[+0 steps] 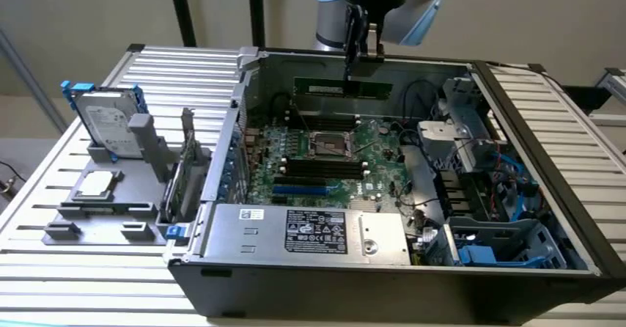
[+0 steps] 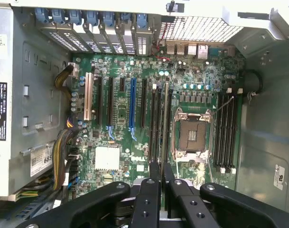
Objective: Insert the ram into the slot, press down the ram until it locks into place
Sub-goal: 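Insert the ram into the slot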
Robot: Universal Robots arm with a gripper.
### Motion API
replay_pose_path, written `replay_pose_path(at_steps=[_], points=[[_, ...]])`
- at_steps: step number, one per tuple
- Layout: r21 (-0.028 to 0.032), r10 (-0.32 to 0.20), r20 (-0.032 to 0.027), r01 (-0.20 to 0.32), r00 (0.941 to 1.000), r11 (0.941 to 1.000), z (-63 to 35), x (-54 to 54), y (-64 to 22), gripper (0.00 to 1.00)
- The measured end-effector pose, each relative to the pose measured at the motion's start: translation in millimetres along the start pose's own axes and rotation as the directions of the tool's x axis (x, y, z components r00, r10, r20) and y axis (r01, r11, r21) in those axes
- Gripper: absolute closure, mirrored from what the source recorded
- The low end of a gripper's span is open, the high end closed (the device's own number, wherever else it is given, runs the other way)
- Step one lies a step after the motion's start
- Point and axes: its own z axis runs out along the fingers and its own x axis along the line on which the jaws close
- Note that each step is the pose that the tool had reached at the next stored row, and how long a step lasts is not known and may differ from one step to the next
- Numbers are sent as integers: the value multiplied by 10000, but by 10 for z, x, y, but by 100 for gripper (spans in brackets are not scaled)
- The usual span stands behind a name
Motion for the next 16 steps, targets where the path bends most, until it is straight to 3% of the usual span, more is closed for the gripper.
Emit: replay_pose_path(at_steps=[16], points=[[1, 0, -18, 0, 10000, 10000, 268, 3, -9, 86]])
